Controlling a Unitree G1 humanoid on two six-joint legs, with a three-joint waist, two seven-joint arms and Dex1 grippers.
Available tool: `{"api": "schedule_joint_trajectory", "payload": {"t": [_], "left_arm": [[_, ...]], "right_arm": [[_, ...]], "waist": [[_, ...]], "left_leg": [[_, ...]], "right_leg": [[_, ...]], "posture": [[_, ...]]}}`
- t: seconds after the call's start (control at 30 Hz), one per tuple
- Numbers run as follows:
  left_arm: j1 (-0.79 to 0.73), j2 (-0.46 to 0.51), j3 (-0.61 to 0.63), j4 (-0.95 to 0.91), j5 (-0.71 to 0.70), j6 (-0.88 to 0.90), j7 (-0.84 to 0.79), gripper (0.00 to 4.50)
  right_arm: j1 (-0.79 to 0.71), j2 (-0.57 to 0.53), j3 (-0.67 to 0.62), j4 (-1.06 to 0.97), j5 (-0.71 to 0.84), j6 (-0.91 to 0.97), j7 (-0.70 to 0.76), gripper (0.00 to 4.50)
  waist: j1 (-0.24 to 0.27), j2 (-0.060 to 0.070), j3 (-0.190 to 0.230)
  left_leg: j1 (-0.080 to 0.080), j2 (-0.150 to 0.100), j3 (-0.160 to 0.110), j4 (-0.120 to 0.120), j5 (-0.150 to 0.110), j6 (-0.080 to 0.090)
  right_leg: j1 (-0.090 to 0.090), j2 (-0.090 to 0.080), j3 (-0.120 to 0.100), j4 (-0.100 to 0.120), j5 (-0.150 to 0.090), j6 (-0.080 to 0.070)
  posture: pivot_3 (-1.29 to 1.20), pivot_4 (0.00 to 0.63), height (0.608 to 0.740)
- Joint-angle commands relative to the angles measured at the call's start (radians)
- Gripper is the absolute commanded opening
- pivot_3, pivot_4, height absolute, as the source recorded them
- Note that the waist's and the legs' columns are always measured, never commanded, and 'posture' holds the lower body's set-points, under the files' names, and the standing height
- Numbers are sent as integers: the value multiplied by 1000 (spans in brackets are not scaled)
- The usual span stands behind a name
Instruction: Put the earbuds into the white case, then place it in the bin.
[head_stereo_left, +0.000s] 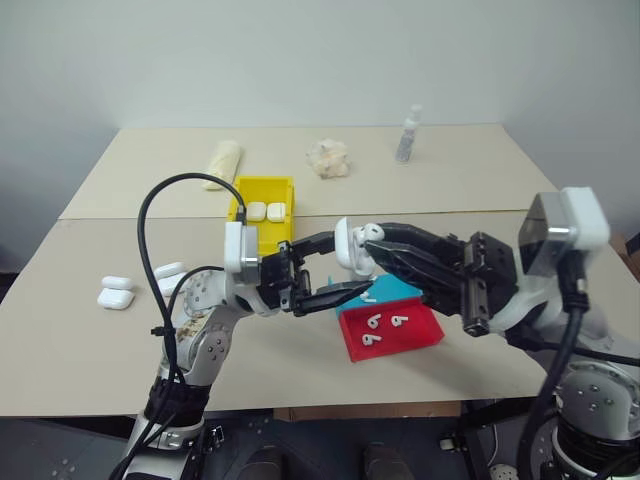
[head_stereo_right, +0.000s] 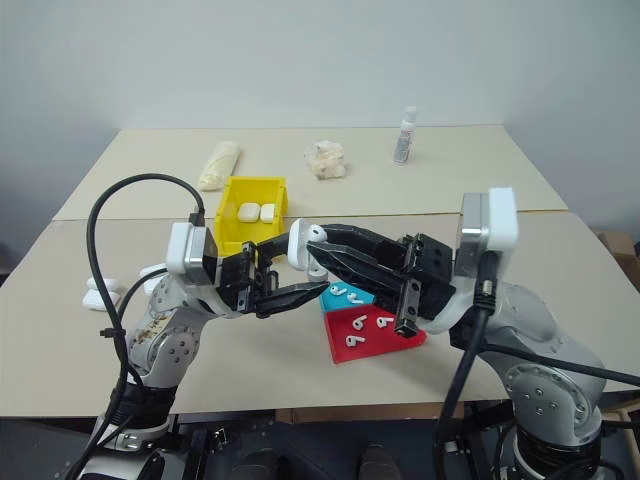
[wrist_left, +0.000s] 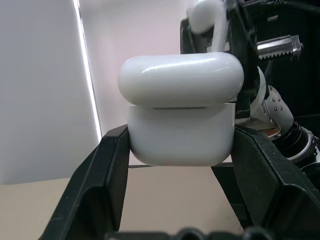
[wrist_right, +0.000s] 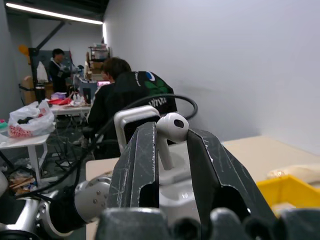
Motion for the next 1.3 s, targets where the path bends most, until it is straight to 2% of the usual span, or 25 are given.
{"api": "schedule_joint_trajectory", "payload": {"t": [0.03, 0.7, 0.8, 0.87, 1.13, 1.3], "left_arm": [[-10, -7, 3, -36, -13, -13, -5, 2752], [-2, -12, 6, -29, -1, -33, -12, 2752], [-2, -13, 7, -27, -1, -35, -13, 2752], [-1, -12, 6, -23, 0, -38, -15, 2752], [2, -7, 12, -4, 6, -42, -25, 2752], [-6, -9, 7, 54, 50, -74, -24, 2752]], "right_arm": [[-1, -6, 7, -18, -13, -46, 9, 904], [35, -24, 41, -7, -35, -58, 42, 904], [38, -25, 48, -13, -43, -61, 41, 1661], [39, -28, 51, -14, -52, -62, 37, 2335], [67, -50, 16, -18, -22, -94, 85, 2335], [61, -102, -44, -2, 6, -107, 131, 2335]], "waist": [[-1, 0, 0], [0, 0, 0], [0, 0, 0], [0, 0, 0], [0, 0, 0], [1, 0, 0]], "left_leg": [[0, 0, 0, 0, 0, 0], [0, 0, 0, 0, 0, 0], [0, 0, 0, 0, 0, 0], [0, 0, 0, 0, 0, 0], [0, 0, 0, 0, 0, 0], [0, 0, 0, 0, 0, 0]], "right_leg": [[0, 0, 0, 0, 0, 0], [0, 0, 0, 0, 0, 0], [0, 0, 0, 0, 0, 0], [0, 0, 0, 0, 0, 0], [0, 0, 0, 0, 0, 0], [0, 0, 0, 0, 0, 0]], "posture": [[0, 150, 740], [0, 150, 740], [0, 150, 740], [0, 150, 740], [0, 150, 740], [0, 150, 740]]}}
